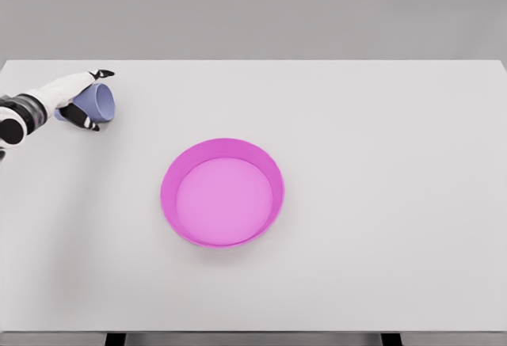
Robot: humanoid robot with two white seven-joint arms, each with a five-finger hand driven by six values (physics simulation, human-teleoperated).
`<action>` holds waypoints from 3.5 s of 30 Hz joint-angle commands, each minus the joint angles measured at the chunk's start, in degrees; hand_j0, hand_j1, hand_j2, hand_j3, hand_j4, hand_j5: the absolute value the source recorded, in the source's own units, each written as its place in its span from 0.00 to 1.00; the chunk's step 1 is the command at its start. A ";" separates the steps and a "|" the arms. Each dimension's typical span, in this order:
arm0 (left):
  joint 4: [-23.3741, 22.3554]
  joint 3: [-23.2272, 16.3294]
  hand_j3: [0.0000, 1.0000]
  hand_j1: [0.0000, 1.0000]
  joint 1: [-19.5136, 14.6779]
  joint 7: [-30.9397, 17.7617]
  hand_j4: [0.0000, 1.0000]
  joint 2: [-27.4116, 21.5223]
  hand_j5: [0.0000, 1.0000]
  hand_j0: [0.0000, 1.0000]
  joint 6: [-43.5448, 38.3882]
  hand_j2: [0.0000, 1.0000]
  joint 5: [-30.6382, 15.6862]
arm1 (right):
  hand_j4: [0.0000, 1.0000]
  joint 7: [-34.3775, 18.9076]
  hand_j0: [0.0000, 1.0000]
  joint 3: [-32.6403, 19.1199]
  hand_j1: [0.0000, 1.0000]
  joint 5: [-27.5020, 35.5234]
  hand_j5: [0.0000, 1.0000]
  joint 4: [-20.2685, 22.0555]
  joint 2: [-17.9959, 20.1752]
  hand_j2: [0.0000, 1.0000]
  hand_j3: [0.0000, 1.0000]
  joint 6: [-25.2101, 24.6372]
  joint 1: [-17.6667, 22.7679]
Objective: Flip the cup with left arm and place it on the plate
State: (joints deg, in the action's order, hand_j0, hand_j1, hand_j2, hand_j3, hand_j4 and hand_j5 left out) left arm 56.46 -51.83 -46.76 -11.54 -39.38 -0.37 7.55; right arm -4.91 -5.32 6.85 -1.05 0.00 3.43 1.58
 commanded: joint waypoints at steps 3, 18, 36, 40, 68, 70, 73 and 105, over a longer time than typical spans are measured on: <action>-0.21 0.06 0.93 0.93 0.00 0.02 0.93 0.27 0.93 0.93 0.01 0.93 0.10 | 1.00 -0.01 1.00 0.05 1.00 0.00 1.00 0.00 0.00 1.00 1.00 0.00 0.00; 1.63 0.67 0.66 0.66 0.18 -0.50 0.66 -0.44 0.66 0.66 0.10 0.66 -3.68 | 1.00 -0.01 1.00 -0.04 1.00 0.00 1.00 0.00 0.00 1.00 1.00 0.00 0.00; 24.92 11.84 0.68 0.68 8.26 -0.33 0.68 -7.38 0.68 0.68 8.10 0.68 -27.76 | 1.00 -0.01 1.00 0.05 1.00 0.00 1.00 0.00 0.00 1.00 1.00 0.00 0.00; 30.28 11.92 0.68 0.68 10.46 -0.33 0.68 -9.31 0.68 0.68 8.36 0.68 -31.45 | 1.00 -0.01 1.00 0.05 1.00 0.00 1.00 0.00 0.00 1.00 1.00 0.00 0.00; 46.72 26.07 0.70 0.70 28.83 -0.24 0.70 -7.56 0.70 0.70 9.16 0.70 -41.91 | 1.00 -0.01 1.00 0.05 1.00 0.00 1.00 0.00 0.00 1.00 1.00 0.00 0.00; 46.72 26.07 0.71 0.71 29.35 -0.24 0.71 -6.33 0.71 0.71 9.16 0.71 -42.61 | 1.00 -0.01 1.00 -0.04 1.00 0.00 1.00 0.00 0.00 1.00 1.00 0.00 0.00; 46.72 26.07 0.71 0.71 30.23 -0.24 0.71 -5.62 0.71 0.71 9.16 0.71 -43.32 | 1.00 -0.01 1.00 0.05 1.00 0.00 1.00 0.00 0.00 1.00 1.00 0.00 0.00; 46.72 20.98 0.71 0.71 38.14 -0.77 0.71 3.96 0.71 0.71 16.98 0.71 -42.79 | 1.00 -0.01 1.00 -0.04 1.00 0.00 1.00 0.00 0.00 1.00 1.00 0.00 0.00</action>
State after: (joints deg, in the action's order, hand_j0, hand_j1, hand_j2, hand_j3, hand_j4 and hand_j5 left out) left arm 103.13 -30.42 -8.61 -12.26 -36.18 16.61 -35.09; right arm -4.91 -5.32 6.85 -1.05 0.00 3.43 1.58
